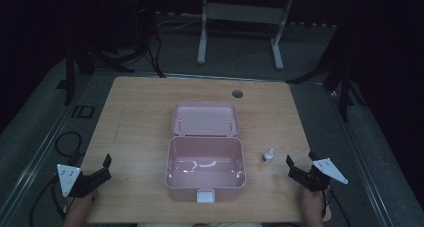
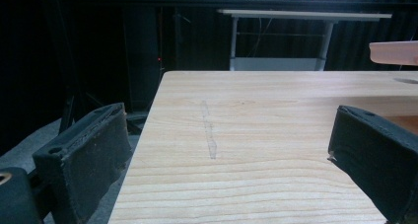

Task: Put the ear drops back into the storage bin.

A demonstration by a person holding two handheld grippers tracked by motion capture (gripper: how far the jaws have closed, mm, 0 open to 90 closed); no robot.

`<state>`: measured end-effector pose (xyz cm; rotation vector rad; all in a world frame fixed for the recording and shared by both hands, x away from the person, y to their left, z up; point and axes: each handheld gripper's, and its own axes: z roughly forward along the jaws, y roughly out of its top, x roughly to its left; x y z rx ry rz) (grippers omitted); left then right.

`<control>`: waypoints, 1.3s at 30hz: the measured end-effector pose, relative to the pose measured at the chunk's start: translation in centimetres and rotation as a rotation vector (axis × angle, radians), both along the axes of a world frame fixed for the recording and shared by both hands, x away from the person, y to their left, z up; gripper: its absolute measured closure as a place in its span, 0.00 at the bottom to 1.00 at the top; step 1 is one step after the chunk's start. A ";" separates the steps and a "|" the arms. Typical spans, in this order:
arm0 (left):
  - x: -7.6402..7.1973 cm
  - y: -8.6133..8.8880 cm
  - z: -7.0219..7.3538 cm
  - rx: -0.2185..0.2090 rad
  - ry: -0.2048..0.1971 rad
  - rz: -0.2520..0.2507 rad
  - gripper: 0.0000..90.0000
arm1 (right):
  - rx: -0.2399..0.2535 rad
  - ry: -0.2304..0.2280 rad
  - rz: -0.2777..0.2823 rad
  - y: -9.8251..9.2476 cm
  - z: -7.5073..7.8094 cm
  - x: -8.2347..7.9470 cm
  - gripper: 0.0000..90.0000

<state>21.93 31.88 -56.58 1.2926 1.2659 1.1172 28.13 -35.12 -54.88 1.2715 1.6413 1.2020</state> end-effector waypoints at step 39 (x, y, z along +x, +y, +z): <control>-0.1 0.0 0.0 0.000 -0.003 0.001 0.03 | -0.259 0.698 0.232 -0.6 5.4 4.0 0.13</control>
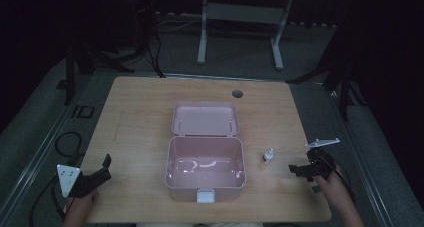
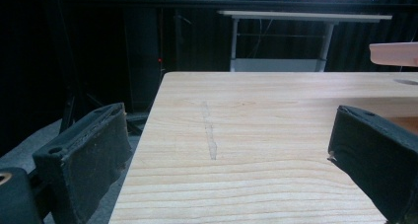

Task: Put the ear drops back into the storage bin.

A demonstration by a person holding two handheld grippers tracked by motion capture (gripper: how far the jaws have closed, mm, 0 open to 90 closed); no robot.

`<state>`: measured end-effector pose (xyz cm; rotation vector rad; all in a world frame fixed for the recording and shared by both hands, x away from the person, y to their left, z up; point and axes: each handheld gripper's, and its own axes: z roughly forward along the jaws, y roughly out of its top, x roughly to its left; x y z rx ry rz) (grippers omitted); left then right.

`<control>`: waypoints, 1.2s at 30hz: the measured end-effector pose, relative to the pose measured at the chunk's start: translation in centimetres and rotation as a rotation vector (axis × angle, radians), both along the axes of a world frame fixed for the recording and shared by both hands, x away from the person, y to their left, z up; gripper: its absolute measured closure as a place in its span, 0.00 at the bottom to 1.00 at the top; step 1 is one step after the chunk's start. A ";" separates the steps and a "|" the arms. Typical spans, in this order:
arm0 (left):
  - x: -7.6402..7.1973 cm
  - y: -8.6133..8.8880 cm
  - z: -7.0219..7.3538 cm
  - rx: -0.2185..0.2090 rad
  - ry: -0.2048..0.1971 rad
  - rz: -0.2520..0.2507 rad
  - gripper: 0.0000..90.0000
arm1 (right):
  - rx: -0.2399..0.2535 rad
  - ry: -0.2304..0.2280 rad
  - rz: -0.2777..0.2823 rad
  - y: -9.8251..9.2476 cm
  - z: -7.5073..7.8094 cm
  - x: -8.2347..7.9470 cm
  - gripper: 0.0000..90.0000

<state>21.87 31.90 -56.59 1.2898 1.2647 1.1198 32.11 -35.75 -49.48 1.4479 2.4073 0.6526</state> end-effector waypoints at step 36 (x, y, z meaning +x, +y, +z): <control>0.0 0.0 0.0 -0.002 -0.002 0.000 0.03 | -0.361 0.518 0.370 5.2 0.5 1.3 0.20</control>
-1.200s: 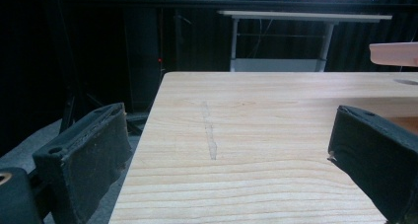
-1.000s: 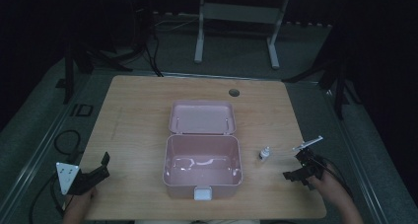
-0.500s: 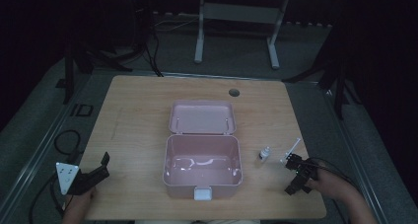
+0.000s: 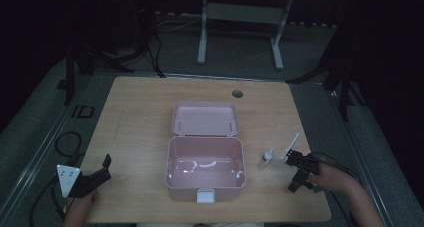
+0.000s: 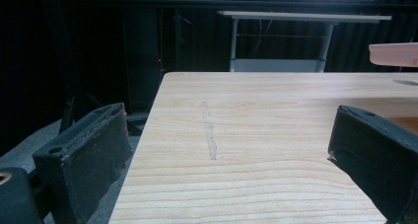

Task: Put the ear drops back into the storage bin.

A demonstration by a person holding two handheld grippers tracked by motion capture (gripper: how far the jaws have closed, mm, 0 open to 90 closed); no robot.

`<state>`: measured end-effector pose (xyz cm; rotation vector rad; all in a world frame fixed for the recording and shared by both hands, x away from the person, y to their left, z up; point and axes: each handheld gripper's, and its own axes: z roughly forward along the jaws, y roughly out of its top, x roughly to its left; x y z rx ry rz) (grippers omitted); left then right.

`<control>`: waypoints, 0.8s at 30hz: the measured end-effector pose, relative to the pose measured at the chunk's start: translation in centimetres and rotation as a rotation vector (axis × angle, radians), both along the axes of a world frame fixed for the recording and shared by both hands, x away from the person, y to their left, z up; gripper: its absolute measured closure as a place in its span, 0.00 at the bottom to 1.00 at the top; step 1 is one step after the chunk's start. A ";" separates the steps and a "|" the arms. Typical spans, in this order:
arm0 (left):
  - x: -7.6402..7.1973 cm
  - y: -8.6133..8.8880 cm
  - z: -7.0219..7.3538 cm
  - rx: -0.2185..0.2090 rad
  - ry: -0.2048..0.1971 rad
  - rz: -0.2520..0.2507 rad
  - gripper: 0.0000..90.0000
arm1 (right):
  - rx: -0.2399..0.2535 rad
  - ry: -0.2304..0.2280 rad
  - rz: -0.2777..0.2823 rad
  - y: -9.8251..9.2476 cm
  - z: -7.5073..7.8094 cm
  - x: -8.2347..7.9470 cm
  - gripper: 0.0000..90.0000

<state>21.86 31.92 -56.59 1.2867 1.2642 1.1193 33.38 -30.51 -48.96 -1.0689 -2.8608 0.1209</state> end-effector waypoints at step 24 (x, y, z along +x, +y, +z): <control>0.0 0.0 0.0 0.000 0.001 -0.003 0.03 | 0.046 -0.010 0.003 4.7 0.0 5.6 0.22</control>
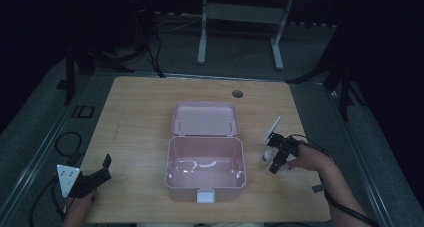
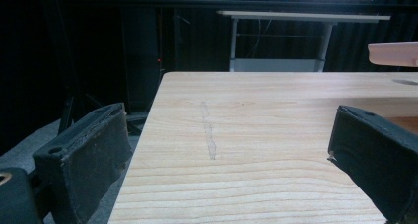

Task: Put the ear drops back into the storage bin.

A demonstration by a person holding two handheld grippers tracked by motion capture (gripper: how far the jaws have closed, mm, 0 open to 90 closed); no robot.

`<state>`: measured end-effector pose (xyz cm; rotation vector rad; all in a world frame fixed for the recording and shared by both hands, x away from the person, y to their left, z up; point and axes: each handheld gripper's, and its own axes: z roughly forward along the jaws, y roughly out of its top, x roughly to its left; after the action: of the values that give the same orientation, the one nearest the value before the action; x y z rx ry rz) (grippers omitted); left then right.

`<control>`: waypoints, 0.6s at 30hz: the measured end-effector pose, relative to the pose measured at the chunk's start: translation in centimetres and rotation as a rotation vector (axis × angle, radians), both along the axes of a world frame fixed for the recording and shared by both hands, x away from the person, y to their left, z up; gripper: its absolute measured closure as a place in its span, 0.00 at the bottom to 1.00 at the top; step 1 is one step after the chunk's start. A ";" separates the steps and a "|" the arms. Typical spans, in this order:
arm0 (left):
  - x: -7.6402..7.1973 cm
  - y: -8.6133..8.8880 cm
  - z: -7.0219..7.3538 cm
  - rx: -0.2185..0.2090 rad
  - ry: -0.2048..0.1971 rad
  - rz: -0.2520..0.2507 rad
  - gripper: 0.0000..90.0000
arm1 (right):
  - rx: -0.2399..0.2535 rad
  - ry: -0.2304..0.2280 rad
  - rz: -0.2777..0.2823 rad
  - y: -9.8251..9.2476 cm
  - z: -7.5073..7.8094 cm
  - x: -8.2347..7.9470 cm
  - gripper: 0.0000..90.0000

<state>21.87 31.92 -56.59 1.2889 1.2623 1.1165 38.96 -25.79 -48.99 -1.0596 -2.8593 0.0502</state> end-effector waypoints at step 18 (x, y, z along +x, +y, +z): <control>0.0 0.0 0.0 0.000 0.001 -0.003 0.03 | -0.038 -0.022 0.057 3.2 -0.5 2.4 0.48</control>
<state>21.87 31.93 -56.59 1.2916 1.2604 1.1137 41.34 -22.58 -49.45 -0.9915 -2.9186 0.0974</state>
